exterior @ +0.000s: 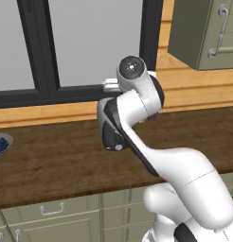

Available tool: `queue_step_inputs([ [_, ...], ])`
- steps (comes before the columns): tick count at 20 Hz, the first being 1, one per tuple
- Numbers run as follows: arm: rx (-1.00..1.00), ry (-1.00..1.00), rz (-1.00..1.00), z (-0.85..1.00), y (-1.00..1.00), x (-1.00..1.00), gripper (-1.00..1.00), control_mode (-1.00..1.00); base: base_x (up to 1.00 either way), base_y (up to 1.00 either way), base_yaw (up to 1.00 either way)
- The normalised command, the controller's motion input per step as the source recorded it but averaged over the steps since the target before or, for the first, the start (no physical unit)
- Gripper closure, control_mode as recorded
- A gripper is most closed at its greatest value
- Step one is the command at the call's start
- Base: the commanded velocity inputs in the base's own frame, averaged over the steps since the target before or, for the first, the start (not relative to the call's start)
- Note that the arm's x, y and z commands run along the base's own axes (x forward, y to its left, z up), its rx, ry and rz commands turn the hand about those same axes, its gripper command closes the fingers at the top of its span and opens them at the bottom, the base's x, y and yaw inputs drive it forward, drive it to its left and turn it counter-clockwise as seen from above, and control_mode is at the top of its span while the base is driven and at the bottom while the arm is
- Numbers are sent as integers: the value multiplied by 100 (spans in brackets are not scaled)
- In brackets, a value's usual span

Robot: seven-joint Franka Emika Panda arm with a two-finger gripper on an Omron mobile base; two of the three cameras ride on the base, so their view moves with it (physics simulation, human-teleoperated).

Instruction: Start the toaster. Once the lever pops up, take the bread to the plate on the dining counter.

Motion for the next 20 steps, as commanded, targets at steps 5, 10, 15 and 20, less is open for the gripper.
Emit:
queue_step_inputs([
  [5,0,-4,0,1,8,-73,100,-100,0,0,0],
  [10,0,-2,0,0,0,-21,100,-100,0,0,0],
  [15,0,0,0,0,0,0,100,-100,0,0,0],
  [20,0,0,0,0,0,0,100,-100,0,0,0],
])
